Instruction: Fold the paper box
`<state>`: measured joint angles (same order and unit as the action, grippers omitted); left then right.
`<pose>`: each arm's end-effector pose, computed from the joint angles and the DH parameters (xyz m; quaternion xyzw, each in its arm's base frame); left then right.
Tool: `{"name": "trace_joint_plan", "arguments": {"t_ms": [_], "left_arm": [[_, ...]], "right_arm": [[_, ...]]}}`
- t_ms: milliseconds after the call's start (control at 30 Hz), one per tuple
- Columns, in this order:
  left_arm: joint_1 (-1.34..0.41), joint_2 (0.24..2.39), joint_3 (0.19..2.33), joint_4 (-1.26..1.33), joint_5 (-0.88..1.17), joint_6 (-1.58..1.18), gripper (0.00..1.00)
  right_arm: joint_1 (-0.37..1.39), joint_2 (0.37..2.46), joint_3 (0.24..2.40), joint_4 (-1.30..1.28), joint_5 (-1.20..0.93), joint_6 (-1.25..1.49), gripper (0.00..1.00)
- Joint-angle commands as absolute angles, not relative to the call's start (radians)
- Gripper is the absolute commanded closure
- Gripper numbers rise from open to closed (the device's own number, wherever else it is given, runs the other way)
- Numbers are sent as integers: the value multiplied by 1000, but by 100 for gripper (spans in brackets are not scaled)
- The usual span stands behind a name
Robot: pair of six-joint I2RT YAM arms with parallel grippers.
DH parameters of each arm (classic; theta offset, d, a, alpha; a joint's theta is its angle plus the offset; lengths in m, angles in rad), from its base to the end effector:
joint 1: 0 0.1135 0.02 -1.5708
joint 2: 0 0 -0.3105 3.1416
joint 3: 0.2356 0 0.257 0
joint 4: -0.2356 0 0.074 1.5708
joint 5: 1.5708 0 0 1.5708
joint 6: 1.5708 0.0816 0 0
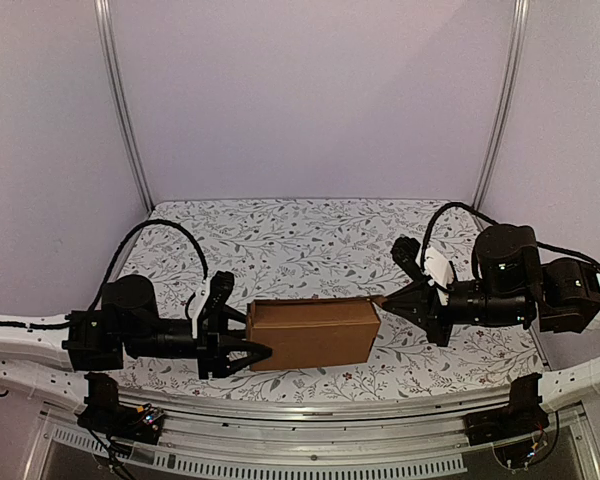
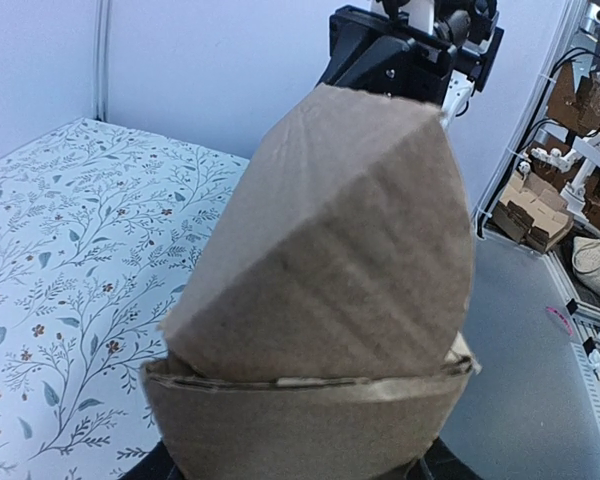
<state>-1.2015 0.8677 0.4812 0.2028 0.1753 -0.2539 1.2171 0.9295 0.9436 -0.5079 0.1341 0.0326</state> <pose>0.0680 -0.2150 0.2835 0.3993 0.6561 -0.4738 0.4307 0.0863 0.2023 0.3524 -0.4496 0.7299 0.2527 0.4487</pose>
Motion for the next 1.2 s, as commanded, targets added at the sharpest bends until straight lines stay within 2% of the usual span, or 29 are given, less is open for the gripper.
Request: {"name": "trace_joint_plan", "arguments": {"t_ms": [0, 200, 367, 433, 533, 700, 1167], "left_arm": [[-1187, 859, 471, 187, 186, -233, 100], [-1187, 889, 482, 167, 169, -215, 100], [-1187, 897, 489, 160, 167, -199, 100], [-1188, 892, 494, 152, 163, -196, 100], [-1187, 878, 497, 141, 159, -196, 100], [-1187, 856, 495, 143, 171, -209, 100], [-1187, 846, 493, 149, 185, -217, 100]], "right_arm": [[1214, 938, 986, -509, 118, 36, 97], [1213, 953, 1018, -507, 107, 57, 100], [1213, 960, 1018, -526, 134, 66, 70], [1214, 952, 1006, -539, 141, 59, 64], [1213, 937, 979, -561, 157, 55, 60], [1214, 900, 922, -557, 145, 68, 60], [1214, 946, 909, -479, 140, 109, 73]]}}
